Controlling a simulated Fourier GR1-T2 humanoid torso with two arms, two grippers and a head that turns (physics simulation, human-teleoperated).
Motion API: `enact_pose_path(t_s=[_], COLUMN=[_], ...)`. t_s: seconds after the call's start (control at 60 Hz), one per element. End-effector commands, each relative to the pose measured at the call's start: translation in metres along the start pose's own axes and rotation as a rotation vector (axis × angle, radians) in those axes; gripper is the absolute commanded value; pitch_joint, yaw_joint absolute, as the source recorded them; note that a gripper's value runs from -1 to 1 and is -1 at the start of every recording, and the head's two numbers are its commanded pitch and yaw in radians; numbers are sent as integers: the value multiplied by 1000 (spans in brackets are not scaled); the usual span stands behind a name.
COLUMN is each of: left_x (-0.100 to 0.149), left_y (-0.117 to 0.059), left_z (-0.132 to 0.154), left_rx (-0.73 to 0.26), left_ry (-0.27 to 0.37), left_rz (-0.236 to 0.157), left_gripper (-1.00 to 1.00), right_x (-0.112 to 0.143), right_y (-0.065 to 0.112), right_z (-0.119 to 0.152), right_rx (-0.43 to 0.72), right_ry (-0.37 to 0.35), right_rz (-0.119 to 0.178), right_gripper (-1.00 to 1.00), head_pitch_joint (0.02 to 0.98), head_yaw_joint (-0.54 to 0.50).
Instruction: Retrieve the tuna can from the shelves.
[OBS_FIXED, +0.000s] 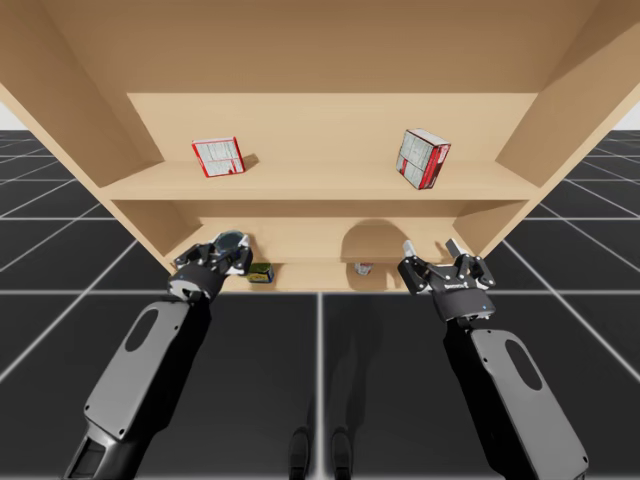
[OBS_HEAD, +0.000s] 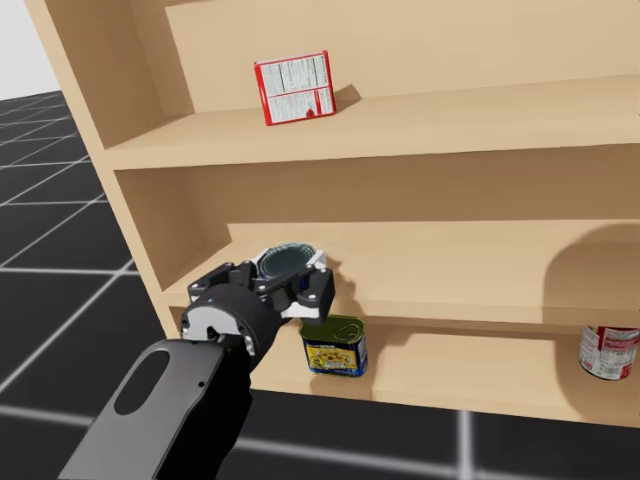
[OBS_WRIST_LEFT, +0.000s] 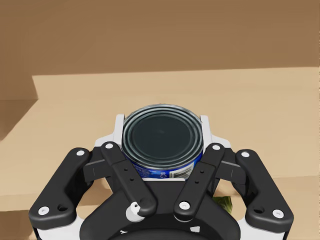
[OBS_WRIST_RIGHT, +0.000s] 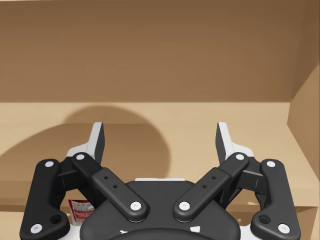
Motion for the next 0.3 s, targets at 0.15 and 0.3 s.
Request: enact_pose_path(t_s=[0.15,0.3], left_x=[-4,-8], left_y=[3,5], left_z=[49,74], left_rx=[-121,-123], left_ry=[-22,-31], left_rz=[-9,-32], left_gripper=[970,1000], right_x=[-1,-1], right_y=[0,0], right_z=[-1,-1], right_rx=[-1,-14], right_ry=[1,-8], right_rz=[1,6], right_gripper=[-1000,-1000], head_pitch_joint=[554,551], head_yaw_joint=[290,280])
